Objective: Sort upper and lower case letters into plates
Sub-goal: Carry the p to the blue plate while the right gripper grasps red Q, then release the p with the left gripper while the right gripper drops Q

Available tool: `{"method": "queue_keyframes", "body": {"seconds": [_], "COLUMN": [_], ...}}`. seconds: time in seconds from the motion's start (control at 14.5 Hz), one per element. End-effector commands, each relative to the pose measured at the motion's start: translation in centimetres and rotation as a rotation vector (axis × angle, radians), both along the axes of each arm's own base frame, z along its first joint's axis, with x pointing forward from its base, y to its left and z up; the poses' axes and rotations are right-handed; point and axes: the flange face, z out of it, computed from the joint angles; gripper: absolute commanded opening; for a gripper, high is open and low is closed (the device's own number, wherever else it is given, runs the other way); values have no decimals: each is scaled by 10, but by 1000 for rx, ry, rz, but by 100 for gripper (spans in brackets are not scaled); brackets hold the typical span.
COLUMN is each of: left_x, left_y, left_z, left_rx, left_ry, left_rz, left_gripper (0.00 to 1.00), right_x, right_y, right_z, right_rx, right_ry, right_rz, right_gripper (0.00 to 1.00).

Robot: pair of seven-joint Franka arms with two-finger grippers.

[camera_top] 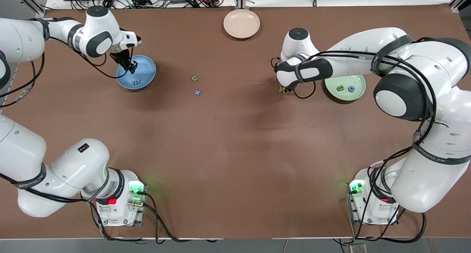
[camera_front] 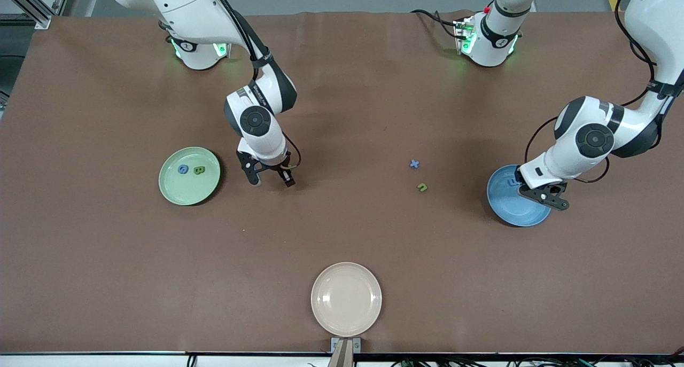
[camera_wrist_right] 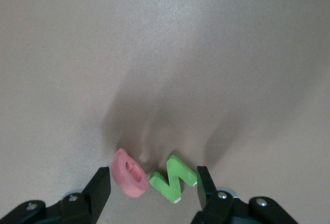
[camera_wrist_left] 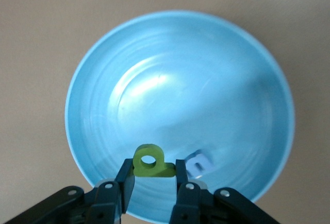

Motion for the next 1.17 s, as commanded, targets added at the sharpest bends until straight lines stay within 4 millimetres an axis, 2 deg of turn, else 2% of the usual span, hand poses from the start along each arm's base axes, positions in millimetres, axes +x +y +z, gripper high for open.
{"method": "queue_keyframes", "body": {"seconds": [0.0,0.34,0.62,0.96,1.03,1.1], "left_x": [2,4,6,6,6,6], "left_y": [4,5,9,11,12,12], "left_z": [-11,-17,-17,-31,-32,-31], "left_rx": [6,-11,-10,-2,-1,-1], "left_ry": [8,12,10,13,14,13], "left_rz": [-21,-14,-8,-37,-36,-35], "left_gripper": [23,24,24,24,24,27], "right_x": [2,5,9,5,5,5], "right_y": [-2,-1,3,4,4,3], "right_z": [-2,0,6,-3,-6,-6], "right_rx": [-7,-4,4,-6,-12,-18], "right_ry": [1,-1,-14,-5,-6,-6], "right_rz": [20,52,118,133,143,153], "right_gripper": [76,67,51,15,4,0]}}
